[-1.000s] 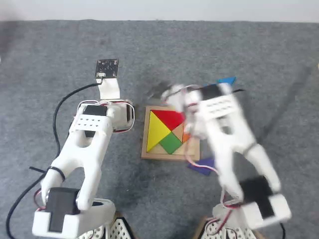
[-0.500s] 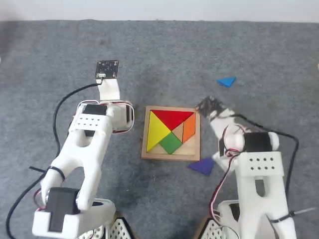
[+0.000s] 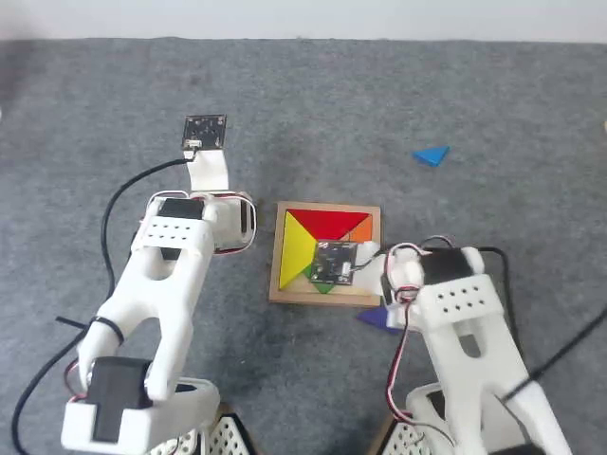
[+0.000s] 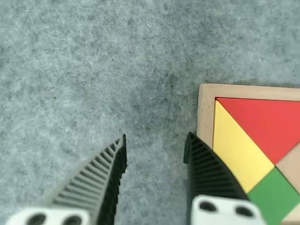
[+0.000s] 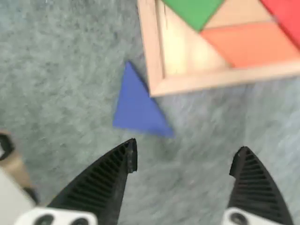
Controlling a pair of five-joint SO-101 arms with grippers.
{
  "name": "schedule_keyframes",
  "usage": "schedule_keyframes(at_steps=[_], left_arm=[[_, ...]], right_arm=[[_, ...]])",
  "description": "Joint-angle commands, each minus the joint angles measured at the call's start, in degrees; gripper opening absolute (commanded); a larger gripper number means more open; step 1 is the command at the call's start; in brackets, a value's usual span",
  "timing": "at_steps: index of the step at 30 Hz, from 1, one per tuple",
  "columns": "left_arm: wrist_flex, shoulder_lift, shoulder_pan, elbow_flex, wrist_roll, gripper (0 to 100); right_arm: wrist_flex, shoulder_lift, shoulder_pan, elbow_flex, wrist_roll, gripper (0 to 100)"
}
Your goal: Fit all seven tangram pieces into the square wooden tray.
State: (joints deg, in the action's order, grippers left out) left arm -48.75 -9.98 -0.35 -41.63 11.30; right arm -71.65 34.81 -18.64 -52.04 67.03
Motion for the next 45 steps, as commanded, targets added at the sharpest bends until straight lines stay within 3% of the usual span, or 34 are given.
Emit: schedule_keyframes(at_steps=[1, 6, 16, 25, 28, 31, 45], left_arm=[[0.0, -2.3, 0.1, 2.1, -0.3, 20], [0.0, -2.3, 0.2, 2.1, -0.3, 20], [0.0, -2.3, 0.3, 2.1, -0.3, 20], [0.0, -2.3, 0.3, 2.1, -0.3, 20], [0.0, -2.3, 0.2, 2.1, -0.3, 20], [0.0, -2.4, 0.2, 2.1, -0.3, 20], [0.0, -2.4, 0.1, 2.1, -0.3, 20]], right_arm=[[5.4, -6.3, -1.9, 0.3, 1.5, 31.8], [9.8, -15.3, -1.5, 0.2, 1.8, 31.8], [19.2, -16.3, -1.5, -7.9, 6.2, 31.8], [8.0, -13.0, -1.5, -5.5, 9.1, 31.8], [-0.5, -8.0, -1.5, -5.5, 15.6, 31.8], [-4.4, -4.4, -1.5, -5.6, 17.0, 31.9], [1.0, -14.1, -3.0, -5.6, 16.5, 31.8]])
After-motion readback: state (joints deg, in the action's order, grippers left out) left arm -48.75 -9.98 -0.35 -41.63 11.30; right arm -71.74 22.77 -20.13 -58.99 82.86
